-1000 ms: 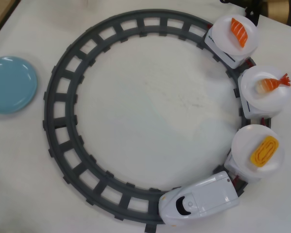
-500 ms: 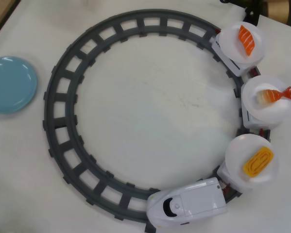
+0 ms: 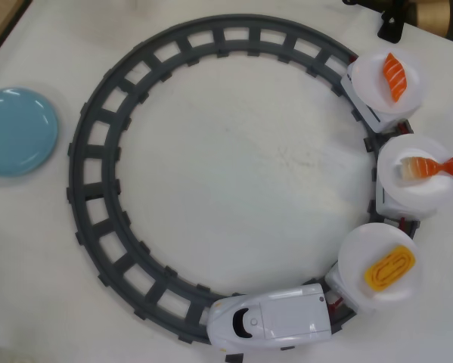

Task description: Pick up the sushi from the Shinkansen and put it on the blue dish

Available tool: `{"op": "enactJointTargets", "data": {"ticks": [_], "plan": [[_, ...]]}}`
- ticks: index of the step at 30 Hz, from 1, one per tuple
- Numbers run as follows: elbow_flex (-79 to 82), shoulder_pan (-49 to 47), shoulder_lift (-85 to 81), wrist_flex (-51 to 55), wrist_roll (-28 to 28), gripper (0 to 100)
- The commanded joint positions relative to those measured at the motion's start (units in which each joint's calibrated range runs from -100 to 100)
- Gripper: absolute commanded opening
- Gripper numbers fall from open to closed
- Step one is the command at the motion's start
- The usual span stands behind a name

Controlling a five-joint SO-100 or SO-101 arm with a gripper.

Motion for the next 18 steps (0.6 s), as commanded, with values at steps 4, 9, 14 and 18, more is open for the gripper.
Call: {"op": "enactJointTargets", "data": {"ticks": [4,9,14,18], "plan": [[-7.64,7.84,1.03,-0.56,-0.06,16],[-17.11,15.33,9.49,-1.15,0.10,16],[-32.17,21.22,23.01,-1.07,2.87,16],[-44.43,23.95,33.80,-0.56,6.32,16]]}}
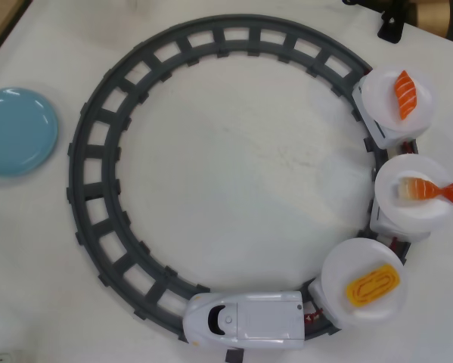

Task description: Pick up the sushi from the Shinkansen and put it on the blue dish

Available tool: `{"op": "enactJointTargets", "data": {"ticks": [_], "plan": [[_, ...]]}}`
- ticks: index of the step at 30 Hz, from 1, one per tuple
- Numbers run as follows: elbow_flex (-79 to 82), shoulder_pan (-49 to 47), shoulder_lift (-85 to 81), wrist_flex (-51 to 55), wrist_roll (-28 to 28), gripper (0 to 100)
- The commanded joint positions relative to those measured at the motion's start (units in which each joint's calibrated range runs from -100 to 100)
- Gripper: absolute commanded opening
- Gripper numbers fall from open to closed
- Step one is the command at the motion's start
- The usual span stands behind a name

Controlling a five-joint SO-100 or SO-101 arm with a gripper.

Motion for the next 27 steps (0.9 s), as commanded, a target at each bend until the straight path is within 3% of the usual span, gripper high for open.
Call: {"op": "enactJointTargets", "data": {"ticks": [1,14,27], "plan": [[-13.28,2.50,9.21,-0.56,2.86,16],[-33.93,13.33,31.35,9.89,14.37,16],[-37.99,34.54,33.84,11.41,30.37,16]]}}
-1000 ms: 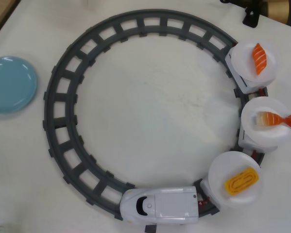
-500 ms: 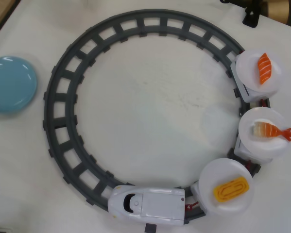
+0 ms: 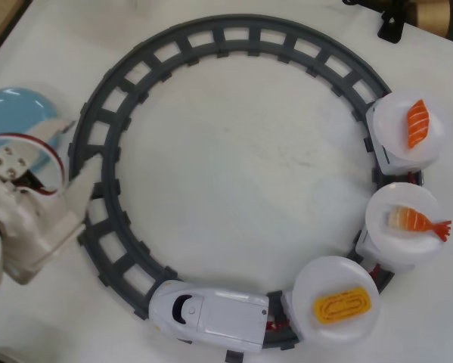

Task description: Pick up the sushi from the Shinkansen and put it on the blue dish

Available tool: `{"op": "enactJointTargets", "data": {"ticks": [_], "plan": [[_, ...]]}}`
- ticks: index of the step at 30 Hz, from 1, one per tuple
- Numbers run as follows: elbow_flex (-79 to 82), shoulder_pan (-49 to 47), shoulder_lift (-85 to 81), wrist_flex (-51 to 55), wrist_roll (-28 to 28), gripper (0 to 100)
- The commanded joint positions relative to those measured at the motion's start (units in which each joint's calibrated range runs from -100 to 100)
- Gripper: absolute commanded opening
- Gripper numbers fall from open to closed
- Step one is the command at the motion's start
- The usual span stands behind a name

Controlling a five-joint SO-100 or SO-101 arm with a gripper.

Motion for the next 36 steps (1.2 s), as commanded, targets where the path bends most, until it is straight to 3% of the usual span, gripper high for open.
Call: {"op": "enactJointTargets", "data": {"ticks": [1,15,26,36], "plan": [[-3.22,5.89,0.02,0.15,4.68,16],[-0.16,25.60,0.18,-0.19,17.38,16],[9.22,37.14,0.27,-0.02,13.93,16],[15.62,43.91,0.27,-0.36,14.14,16]]}}
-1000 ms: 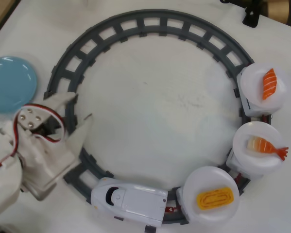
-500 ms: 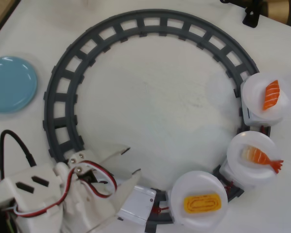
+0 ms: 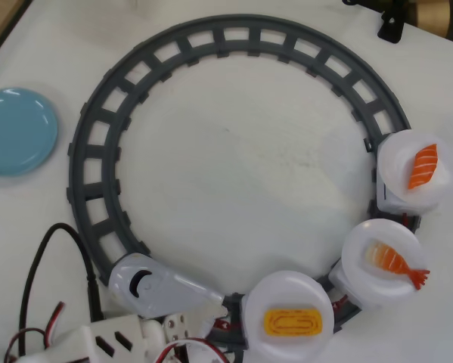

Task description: Pick up the sushi from the Shinkansen and put it on the blue dish

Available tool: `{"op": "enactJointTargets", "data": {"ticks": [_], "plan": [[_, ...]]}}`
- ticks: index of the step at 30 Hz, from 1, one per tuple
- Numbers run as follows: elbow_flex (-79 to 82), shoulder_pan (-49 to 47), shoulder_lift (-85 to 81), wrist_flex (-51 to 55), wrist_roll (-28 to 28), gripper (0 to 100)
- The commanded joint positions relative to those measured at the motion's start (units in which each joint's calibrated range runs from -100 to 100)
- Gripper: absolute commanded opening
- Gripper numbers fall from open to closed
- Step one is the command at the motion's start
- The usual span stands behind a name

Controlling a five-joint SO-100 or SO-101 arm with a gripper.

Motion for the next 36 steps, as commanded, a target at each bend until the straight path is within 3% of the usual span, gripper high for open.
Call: {"op": "enactJointTargets", "data": {"ticks": [1,8,24,36], "plan": [[1.70,1.43,0.10,-0.44,-0.08,16],[5.94,0.28,0.10,-0.44,-0.19,28],[7.74,-2.53,0.18,-0.53,-12.64,28],[-0.28,-1.83,15.28,0.58,-16.77,28]]}}
